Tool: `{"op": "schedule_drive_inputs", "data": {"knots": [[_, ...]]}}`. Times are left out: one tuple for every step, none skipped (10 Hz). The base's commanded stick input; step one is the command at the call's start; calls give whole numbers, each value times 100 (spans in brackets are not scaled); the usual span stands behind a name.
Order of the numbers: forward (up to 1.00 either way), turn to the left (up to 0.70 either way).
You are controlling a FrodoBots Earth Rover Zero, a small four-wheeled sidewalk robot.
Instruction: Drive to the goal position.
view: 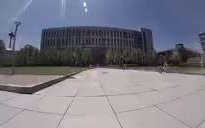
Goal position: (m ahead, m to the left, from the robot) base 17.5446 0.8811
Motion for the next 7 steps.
{"op": "schedule_drive_inputs", "data": {"knots": [[70, 0], [70, 0], [70, 0], [70, 0], [70, 0], [70, 0], [70, 0]]}}
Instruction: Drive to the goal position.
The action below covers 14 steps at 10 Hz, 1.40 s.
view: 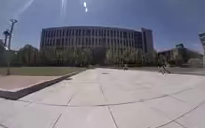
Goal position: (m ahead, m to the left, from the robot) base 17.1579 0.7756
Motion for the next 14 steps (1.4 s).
{"op": "schedule_drive_inputs", "data": {"knots": [[70, 0], [70, 0], [70, 0], [70, 0], [70, 0], [70, 0], [70, 0], [70, 0], [70, 0], [70, 0], [70, 0], [70, 0], [70, 0], [70, 0]]}}
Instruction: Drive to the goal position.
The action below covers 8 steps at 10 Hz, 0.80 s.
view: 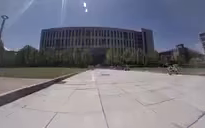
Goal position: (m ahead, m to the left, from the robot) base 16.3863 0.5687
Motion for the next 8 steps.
{"op": "schedule_drive_inputs", "data": {"knots": [[70, 0], [70, 0], [70, 0], [70, 0], [70, 0], [70, 0], [70, 0], [70, 0]]}}
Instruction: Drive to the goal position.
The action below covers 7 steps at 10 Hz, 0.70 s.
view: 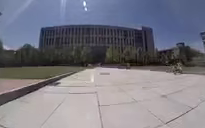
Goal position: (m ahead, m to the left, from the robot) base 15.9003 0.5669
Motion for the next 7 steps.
{"op": "schedule_drive_inputs", "data": {"knots": [[70, 0], [70, 0], [70, 0], [70, 0], [70, 0], [70, 0], [70, 2]]}}
